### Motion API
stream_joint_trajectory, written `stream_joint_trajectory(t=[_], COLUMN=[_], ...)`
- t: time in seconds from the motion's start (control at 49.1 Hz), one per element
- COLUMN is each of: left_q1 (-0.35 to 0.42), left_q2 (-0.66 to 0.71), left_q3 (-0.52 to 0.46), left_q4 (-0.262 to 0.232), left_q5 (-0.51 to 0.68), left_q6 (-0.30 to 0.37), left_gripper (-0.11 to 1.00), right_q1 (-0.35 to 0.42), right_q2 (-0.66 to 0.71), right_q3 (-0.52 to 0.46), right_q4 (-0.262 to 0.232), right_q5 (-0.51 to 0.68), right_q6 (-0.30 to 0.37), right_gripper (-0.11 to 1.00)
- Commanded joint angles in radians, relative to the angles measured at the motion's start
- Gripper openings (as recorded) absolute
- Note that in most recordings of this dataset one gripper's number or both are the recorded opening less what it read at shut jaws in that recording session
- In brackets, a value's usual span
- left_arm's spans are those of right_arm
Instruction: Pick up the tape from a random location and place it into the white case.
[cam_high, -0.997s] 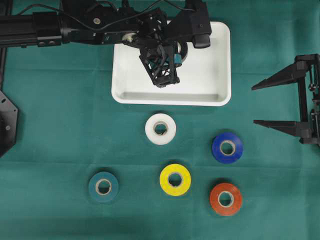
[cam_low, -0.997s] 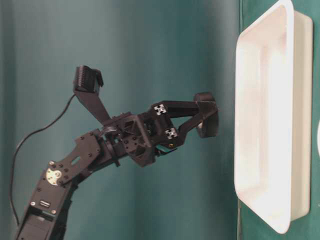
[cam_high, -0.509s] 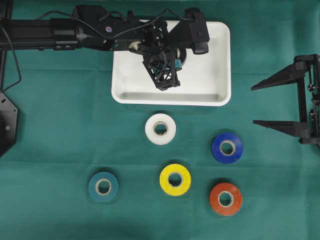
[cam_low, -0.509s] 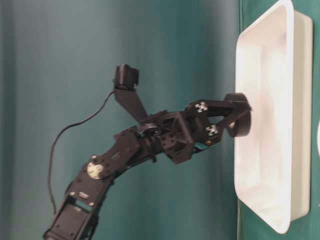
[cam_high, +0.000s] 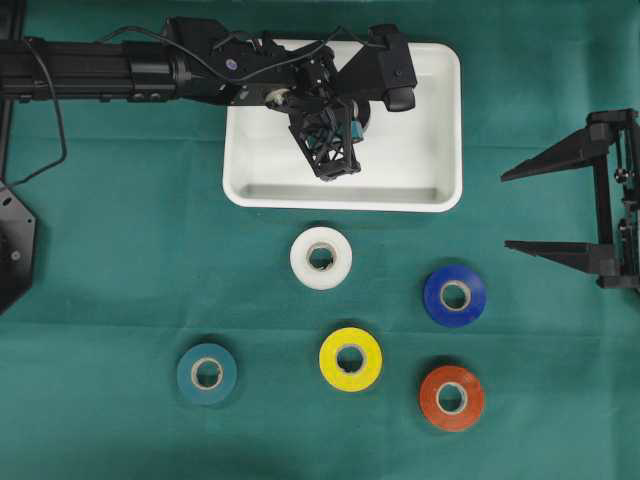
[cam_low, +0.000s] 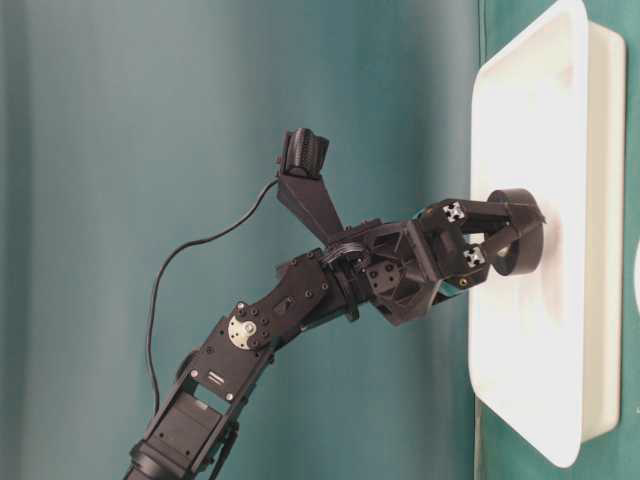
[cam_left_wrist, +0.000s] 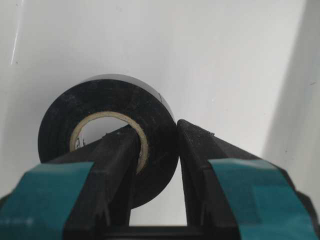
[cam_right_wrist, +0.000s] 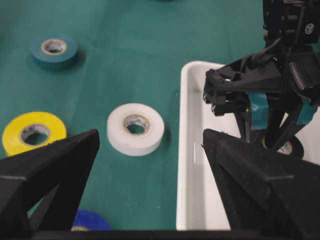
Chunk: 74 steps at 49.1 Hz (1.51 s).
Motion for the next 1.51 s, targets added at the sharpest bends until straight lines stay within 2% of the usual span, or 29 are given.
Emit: stream_joint_trajectory(t=[0.0, 0.041, 0.081, 0.265, 0.326, 0.366, 0.611, 0.855, 1.241, 1.486], left_q1=[0.003, 0.005, 0.003, 0.003, 0.003, 0.003, 0.002, -0.018, -0.034, -0.035], left_q2=[-0.023, -0.025, -0.028, -0.035, -0.037, -0.037, -0.052, -0.141, -0.307, -0.327], left_q3=[-0.006, -0.003, 0.002, 0.02, 0.021, 0.023, 0.021, 0.012, -0.031, -0.014], left_q4=[-0.002, -0.002, -0.002, -0.002, -0.002, -0.002, -0.005, -0.005, -0.005, -0.005], left_q5=[-0.006, -0.008, -0.008, -0.011, -0.011, -0.011, -0.009, -0.002, 0.123, 0.126], left_q6=[0.005, 0.008, 0.017, 0.095, 0.098, 0.098, 0.098, 0.097, 0.097, 0.097], left_gripper=[0.19, 0.21, 0.28, 0.81, 0.94, 0.98, 0.97, 0.97, 0.97, 0.97], right_q1=[-0.002, -0.002, 0.0, -0.002, -0.002, -0.002, 0.0, 0.0, 0.0, -0.002], right_q2=[0.006, 0.005, 0.005, 0.005, 0.005, 0.005, 0.005, 0.005, 0.005, 0.005], right_q3=[-0.026, -0.026, -0.026, -0.026, -0.026, -0.026, -0.028, -0.029, -0.035, -0.035], right_q4=[0.0, 0.0, 0.0, 0.0, 0.0, 0.0, 0.0, 0.0, 0.0, 0.0], right_q5=[-0.006, -0.008, -0.008, -0.006, -0.005, -0.005, -0.003, -0.005, -0.003, -0.002], right_q6=[-0.002, -0.002, -0.002, -0.002, -0.002, -0.002, -0.002, -0.002, 0.0, 0.0], right_gripper=[0.92, 0.92, 0.92, 0.92, 0.92, 0.92, 0.92, 0.92, 0.92, 0.92])
